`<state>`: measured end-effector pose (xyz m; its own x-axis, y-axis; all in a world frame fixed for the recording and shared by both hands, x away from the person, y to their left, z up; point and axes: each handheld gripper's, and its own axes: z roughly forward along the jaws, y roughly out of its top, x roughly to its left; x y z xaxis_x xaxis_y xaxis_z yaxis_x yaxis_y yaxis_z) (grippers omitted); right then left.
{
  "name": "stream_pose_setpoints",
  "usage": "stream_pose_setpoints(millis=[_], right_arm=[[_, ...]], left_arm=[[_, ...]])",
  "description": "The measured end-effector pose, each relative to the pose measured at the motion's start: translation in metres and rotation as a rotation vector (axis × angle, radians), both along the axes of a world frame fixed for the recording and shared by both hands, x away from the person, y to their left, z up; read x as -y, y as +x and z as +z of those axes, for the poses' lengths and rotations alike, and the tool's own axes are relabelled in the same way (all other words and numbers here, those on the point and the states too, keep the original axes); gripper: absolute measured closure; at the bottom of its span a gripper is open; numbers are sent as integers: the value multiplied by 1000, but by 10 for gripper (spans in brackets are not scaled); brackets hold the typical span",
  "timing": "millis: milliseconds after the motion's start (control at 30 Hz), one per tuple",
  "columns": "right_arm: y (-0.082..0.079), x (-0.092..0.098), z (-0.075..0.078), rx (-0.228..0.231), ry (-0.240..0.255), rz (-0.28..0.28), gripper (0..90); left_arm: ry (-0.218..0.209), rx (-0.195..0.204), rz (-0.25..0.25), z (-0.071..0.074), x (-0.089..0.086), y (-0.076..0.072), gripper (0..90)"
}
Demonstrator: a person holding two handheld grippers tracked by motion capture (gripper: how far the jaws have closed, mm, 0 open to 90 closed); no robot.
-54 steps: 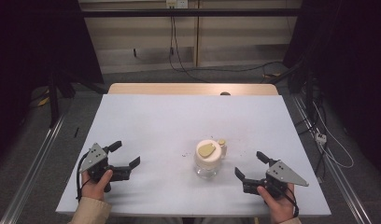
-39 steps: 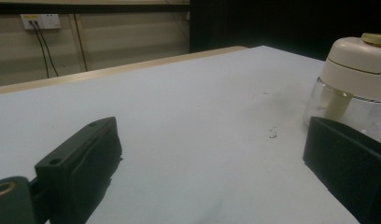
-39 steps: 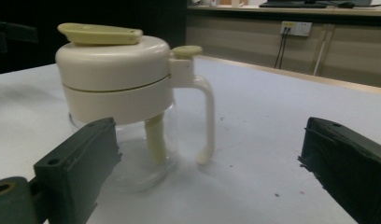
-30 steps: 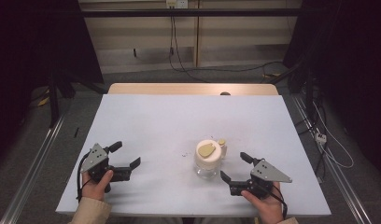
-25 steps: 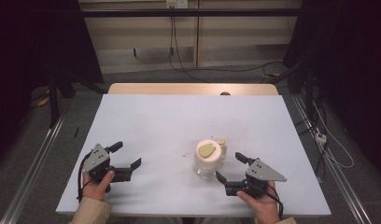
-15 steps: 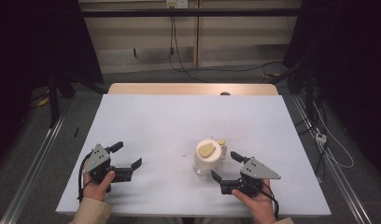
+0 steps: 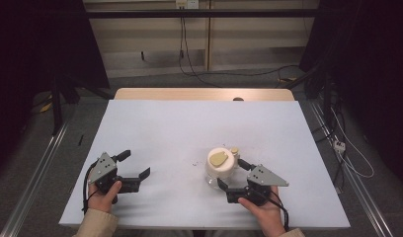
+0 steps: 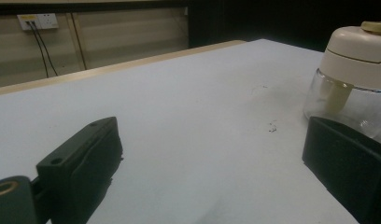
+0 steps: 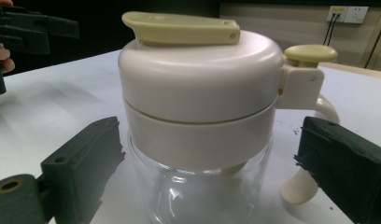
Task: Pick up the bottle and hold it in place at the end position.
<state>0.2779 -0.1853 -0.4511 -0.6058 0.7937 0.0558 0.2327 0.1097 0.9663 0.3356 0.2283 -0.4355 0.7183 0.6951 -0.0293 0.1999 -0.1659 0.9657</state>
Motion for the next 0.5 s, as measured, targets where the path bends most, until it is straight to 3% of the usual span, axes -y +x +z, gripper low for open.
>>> stream_pose_setpoints(millis=[500], right_arm=[[8,-11,-3,-15,-15,-5,54]], left_arm=[[-1,-2,-2,0,0,0,41]])
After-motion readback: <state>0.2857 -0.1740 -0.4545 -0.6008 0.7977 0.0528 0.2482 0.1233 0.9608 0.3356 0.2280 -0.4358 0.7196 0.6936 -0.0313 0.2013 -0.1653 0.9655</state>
